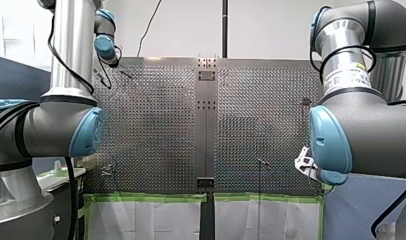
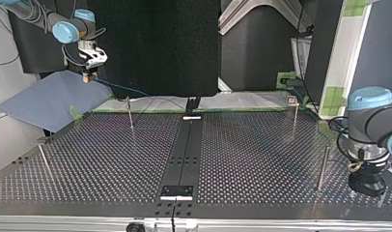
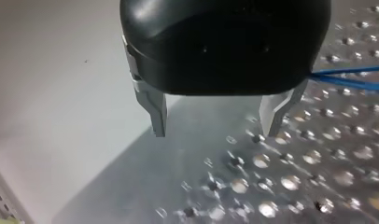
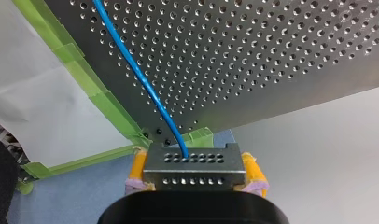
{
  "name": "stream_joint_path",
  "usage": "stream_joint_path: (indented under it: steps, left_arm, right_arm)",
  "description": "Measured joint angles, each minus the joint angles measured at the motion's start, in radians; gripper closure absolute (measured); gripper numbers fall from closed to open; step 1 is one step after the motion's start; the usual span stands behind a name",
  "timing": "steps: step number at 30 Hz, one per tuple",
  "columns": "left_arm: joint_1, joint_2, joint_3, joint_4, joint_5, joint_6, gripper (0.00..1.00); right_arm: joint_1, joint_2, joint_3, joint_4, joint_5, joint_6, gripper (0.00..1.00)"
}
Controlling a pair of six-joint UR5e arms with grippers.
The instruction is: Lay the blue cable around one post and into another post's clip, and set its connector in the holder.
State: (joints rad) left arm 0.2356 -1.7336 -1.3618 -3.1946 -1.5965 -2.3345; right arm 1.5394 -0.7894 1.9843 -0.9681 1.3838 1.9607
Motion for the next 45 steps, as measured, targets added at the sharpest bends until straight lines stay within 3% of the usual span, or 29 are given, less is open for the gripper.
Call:
stream_joint_path:
  steps: [15, 26, 35, 45]
  left_arm:
    - [-0.013, 0.000, -0.137, 0.105, 0.012, -0.010, 0.00]
    - [-0.016, 0.000, -0.207, 0.124, 0.019, -0.024, 0.00]
    - [-0.016, 0.000, -0.213, 0.124, 0.090, -0.086, 0.00]
    - [0.010, 0.000, -0.237, 0.120, 0.181, -0.172, 0.00]
  right_arm:
    - [0.004, 0.000, 0.000, 0.000, 0.001, 0.000, 1.00]
    - [0.007, 0.000, 0.000, 0.001, 0.001, 0.000, 1.00]
    - [0.008, 0.000, 0.000, 0.003, 0.000, 0.000, 1.00]
    - [0.008, 0.000, 0.000, 0.004, 0.000, 0.000, 1.00]
